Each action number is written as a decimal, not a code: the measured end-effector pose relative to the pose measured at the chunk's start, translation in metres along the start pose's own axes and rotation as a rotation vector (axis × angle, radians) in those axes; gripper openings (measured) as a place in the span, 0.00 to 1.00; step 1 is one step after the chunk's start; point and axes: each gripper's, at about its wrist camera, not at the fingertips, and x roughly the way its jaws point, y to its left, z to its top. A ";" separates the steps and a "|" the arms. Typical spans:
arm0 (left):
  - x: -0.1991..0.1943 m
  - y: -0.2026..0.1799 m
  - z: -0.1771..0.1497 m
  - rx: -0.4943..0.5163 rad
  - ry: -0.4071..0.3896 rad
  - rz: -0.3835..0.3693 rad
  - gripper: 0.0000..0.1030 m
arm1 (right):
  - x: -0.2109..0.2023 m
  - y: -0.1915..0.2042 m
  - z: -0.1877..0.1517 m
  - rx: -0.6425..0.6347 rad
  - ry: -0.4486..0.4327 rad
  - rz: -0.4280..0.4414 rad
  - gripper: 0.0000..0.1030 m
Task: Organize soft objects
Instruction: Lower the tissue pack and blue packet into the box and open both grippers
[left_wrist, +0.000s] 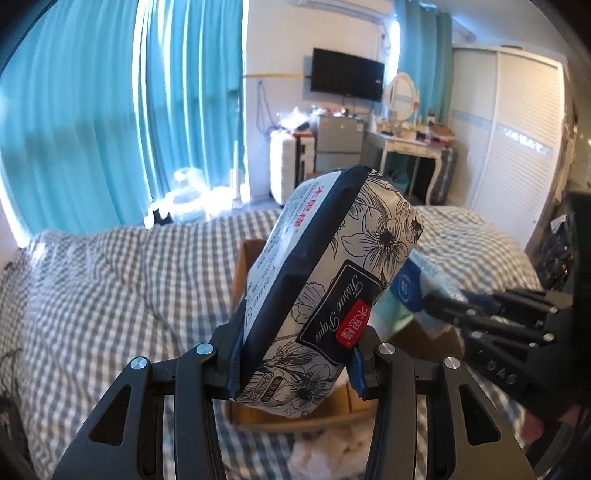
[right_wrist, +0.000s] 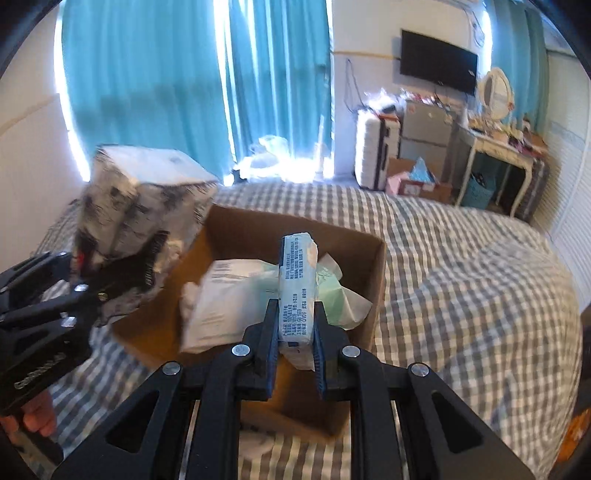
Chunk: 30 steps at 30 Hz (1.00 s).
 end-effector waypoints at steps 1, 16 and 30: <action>0.004 0.000 0.002 -0.001 0.006 -0.004 0.42 | 0.009 -0.001 0.000 0.004 0.013 0.001 0.15; 0.037 -0.006 0.000 0.022 0.066 -0.006 0.47 | 0.043 -0.003 -0.002 -0.014 0.077 0.037 0.42; -0.006 -0.032 0.011 0.079 -0.019 -0.003 0.63 | -0.048 -0.041 0.017 0.075 -0.099 -0.036 0.58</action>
